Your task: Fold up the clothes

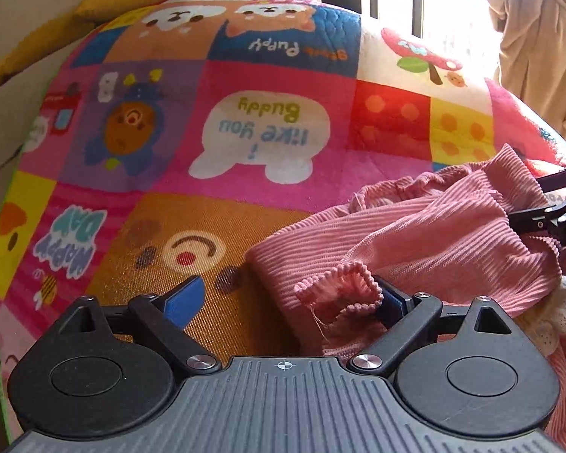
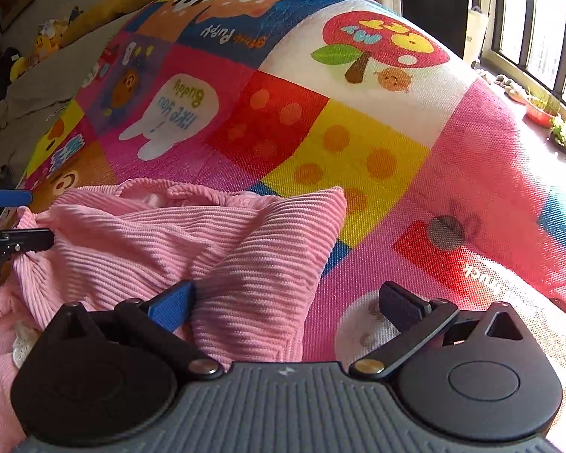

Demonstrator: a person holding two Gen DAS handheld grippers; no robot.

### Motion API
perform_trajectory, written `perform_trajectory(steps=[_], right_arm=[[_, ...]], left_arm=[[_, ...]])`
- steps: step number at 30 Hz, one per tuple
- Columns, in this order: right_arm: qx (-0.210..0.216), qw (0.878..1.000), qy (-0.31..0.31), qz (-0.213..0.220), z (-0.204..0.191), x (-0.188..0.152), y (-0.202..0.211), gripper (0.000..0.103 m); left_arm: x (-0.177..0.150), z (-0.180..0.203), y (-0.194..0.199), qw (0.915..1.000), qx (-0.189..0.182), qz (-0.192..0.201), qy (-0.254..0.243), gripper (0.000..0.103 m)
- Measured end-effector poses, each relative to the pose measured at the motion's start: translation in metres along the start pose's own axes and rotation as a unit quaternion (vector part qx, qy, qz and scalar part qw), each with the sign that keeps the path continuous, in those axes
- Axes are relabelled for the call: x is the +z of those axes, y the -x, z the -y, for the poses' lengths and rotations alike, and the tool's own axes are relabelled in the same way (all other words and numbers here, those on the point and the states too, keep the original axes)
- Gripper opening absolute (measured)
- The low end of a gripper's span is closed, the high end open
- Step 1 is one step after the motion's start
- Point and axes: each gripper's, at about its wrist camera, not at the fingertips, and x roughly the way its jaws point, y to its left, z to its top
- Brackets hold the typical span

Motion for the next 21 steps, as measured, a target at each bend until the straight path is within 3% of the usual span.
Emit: perform_trajectory(steps=[8, 14, 18, 21], right_arm=[[-0.005, 1.000, -0.002, 0.004, -0.004, -0.001, -0.001, 0.103], [0.003, 1.000, -0.016, 0.016, 0.001, -0.002, 0.005, 0.103], [0.025, 0.995, -0.060, 0.082, 0.018, 0.004, 0.035, 0.103], [0.012, 0.995, -0.043, 0.091, 0.016, 0.011, 0.036, 0.099]], left_arm=[[-0.004, -0.005, -0.008, 0.9998, -0.014, -0.007, 0.009, 0.097], [-0.005, -0.023, -0.006, 0.9970, -0.051, -0.009, 0.057, 0.097], [-0.001, -0.051, 0.012, 0.9778, -0.153, 0.004, 0.142, 0.096], [0.006, -0.056, 0.011, 0.9684, -0.180, -0.001, 0.172, 0.095]])
